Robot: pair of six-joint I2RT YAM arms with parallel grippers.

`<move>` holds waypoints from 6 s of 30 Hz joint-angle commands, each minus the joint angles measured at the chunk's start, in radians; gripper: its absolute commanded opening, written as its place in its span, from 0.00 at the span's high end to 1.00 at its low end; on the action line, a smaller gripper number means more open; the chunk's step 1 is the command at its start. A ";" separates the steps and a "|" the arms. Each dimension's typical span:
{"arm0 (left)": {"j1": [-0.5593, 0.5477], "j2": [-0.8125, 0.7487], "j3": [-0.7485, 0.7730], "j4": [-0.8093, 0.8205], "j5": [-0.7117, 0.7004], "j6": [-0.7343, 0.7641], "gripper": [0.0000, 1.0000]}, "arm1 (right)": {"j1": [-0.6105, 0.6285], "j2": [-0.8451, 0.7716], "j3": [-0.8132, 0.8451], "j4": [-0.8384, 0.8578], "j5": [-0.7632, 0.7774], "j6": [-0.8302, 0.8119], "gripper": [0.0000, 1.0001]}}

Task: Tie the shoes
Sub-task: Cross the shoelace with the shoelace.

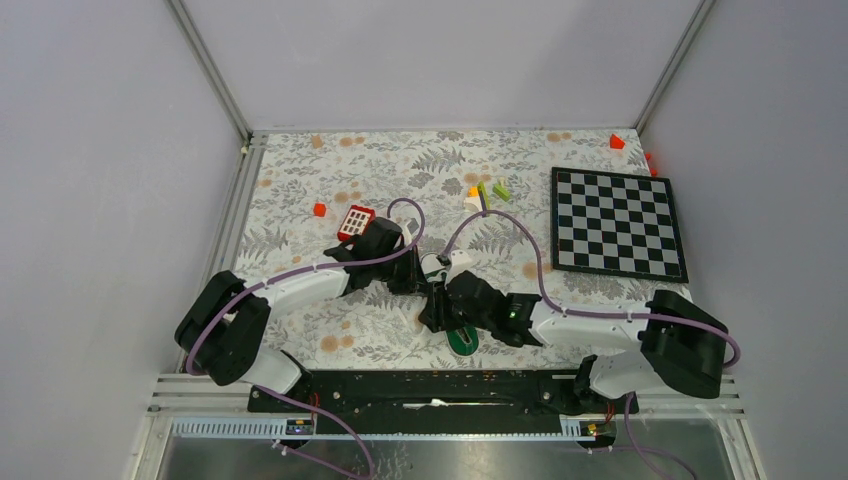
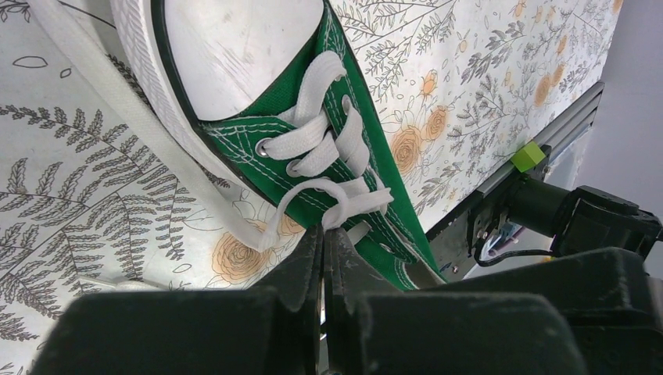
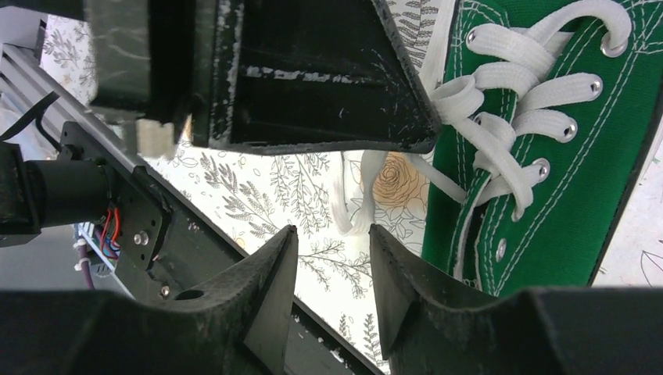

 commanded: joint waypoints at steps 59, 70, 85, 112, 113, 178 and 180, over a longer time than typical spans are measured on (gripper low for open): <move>0.003 -0.026 0.019 0.055 0.007 -0.009 1.00 | -0.143 -0.045 0.363 -0.534 0.044 -0.783 1.00; 0.004 -0.004 0.023 0.046 0.008 -0.003 1.00 | -0.143 0.037 0.353 -0.418 0.190 -0.967 0.94; 0.003 0.010 0.030 0.046 0.014 -0.003 1.00 | -0.260 -0.136 0.169 -0.323 -0.099 -0.581 0.52; 0.004 -0.118 -0.016 0.149 0.021 0.010 1.00 | -0.278 -0.159 0.137 -0.285 -0.243 -0.360 0.51; 0.004 -0.129 -0.033 0.182 0.018 0.006 1.00 | -0.279 -0.156 0.141 -0.285 -0.261 -0.372 0.51; -0.002 -0.178 -0.014 0.126 -0.078 -0.027 1.00 | -0.076 -0.041 -0.109 0.256 -0.030 -0.082 1.00; -0.003 -0.178 -0.018 0.126 -0.078 -0.025 1.00 | -0.076 -0.103 -0.093 0.174 -0.006 -0.124 1.00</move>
